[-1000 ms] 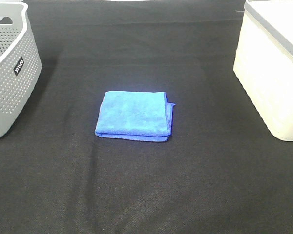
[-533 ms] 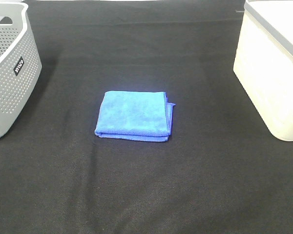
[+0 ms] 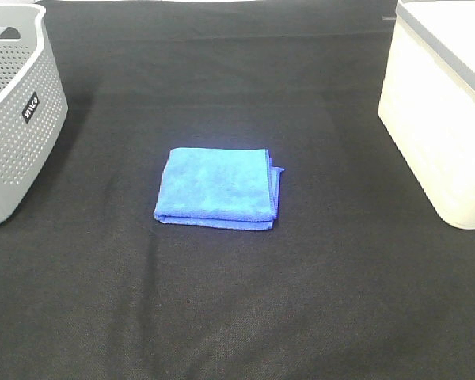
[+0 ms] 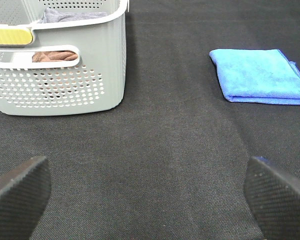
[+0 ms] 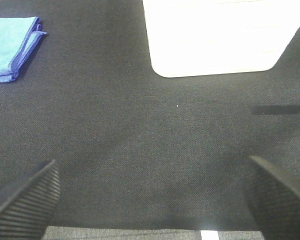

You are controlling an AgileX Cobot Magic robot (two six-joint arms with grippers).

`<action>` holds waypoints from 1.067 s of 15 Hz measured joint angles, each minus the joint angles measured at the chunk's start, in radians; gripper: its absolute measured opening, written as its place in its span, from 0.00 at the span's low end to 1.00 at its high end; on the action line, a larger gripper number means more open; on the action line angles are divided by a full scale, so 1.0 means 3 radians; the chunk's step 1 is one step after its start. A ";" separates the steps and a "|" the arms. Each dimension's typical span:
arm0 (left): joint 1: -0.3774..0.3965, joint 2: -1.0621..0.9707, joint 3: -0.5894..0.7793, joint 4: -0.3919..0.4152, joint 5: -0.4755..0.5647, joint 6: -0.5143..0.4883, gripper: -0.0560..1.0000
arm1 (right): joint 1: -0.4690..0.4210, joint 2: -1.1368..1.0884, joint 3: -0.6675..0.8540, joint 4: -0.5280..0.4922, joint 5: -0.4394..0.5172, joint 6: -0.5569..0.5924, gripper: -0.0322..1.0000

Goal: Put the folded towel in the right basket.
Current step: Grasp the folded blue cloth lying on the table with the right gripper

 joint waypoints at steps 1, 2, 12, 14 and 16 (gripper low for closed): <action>0.0000 0.0000 0.0000 0.0000 0.0000 0.0000 0.97 | 0.0000 0.0093 0.0000 -0.0003 0.0000 0.0000 0.97; 0.0000 0.0000 0.0000 0.0000 0.0000 0.0000 0.97 | 0.0000 0.0227 0.0000 0.0000 0.0000 0.0000 0.97; 0.0000 0.0000 0.0000 0.0050 0.0000 0.0000 0.97 | 0.0000 0.3277 -0.1990 0.0593 0.0197 0.0057 0.95; 0.0000 0.0000 0.0000 0.0050 0.0000 0.0000 0.97 | 0.0000 0.3470 -0.2083 0.0683 0.0193 0.0050 0.95; 0.0000 0.0000 0.0000 0.0050 0.0000 0.0000 0.97 | 0.0000 0.3600 -0.2090 0.0853 0.0117 0.0020 0.95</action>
